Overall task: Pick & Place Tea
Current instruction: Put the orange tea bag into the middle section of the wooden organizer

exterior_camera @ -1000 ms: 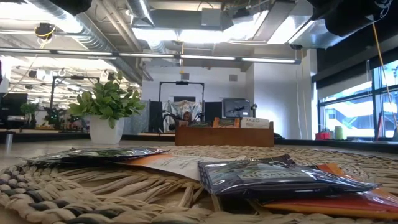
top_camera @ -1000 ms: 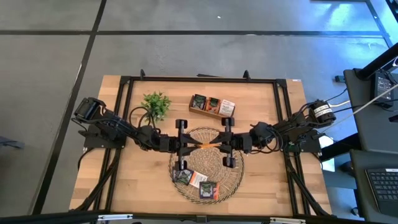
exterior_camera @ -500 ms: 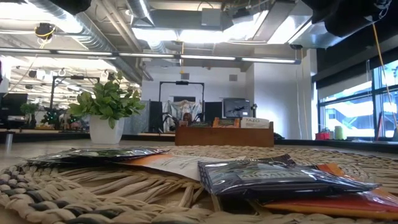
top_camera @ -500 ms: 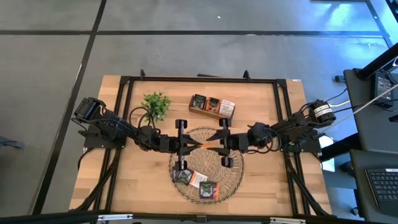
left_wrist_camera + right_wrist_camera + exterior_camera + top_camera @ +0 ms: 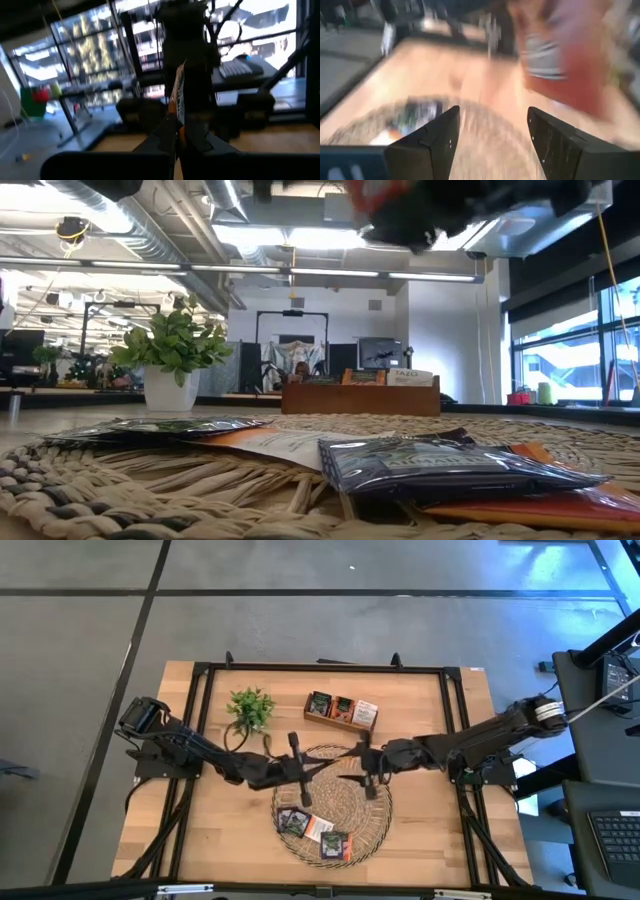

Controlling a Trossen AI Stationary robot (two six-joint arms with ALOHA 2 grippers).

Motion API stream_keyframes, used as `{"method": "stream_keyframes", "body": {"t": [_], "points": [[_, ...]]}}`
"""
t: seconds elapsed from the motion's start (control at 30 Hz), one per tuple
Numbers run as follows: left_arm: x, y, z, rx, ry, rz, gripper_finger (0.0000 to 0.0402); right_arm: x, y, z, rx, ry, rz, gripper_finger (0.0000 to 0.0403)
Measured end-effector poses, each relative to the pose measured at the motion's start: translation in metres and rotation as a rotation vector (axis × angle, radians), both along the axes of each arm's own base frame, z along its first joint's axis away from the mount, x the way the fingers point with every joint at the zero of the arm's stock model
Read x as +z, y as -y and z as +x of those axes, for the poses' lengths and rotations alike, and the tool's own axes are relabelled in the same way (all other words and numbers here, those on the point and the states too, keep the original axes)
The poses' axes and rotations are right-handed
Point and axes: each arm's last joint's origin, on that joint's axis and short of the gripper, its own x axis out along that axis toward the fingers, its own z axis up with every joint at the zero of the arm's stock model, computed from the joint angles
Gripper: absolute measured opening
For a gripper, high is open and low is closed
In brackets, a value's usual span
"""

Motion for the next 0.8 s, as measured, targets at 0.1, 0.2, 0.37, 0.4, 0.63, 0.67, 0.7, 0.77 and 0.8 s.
{"method": "stream_keyframes", "body": {"t": [0.1, 0.2, 0.37, 0.4, 0.63, 0.67, 0.7, 0.77, 0.8], "points": [[-0.014, -0.003, 0.002, 0.001, -0.108, -0.092, 0.0003, -0.002, 0.003, -0.012, -0.021, -0.119, 0.024, 0.0228], [-0.029, -0.008, 0.003, -0.043, -0.229, -0.198, 0.0003, -0.003, 0.005, -0.021, -0.023, -0.192, 0.006, 0.0227], [-0.046, -0.015, 0.003, -0.153, -0.388, -0.382, 0.0003, -0.005, 0.006, -0.021, -0.051, -0.215, 0.076, 0.0226], [-0.048, -0.016, 0.003, -0.149, -0.402, -0.41, 0.0003, -0.007, 0.006, -0.02, -0.032, -0.227, 0.078, 0.0226], [-0.055, -0.028, 0.002, -0.094, -0.45, -0.516, 0.0003, -0.023, 0.007, -0.006, -0.002, -0.269, 0.074, 0.0226], [-0.056, -0.029, 0.002, -0.086, -0.459, -0.524, 0.0003, -0.023, 0.007, -0.004, -0.005, -0.274, 0.073, 0.0226], [-0.057, -0.03, 0.002, -0.08, -0.47, -0.526, 0.0003, -0.022, 0.007, -0.001, -0.007, -0.27, 0.073, 0.0226], [-0.058, -0.031, 0.001, -0.073, -0.485, -0.525, 0.0003, -0.016, 0.008, 0.004, -0.013, -0.253, 0.078, 0.0226], [-0.059, -0.031, 0.001, -0.081, -0.491, -0.527, 0.0003, -0.015, 0.009, 0.006, -0.018, -0.252, 0.079, 0.0226]]}}
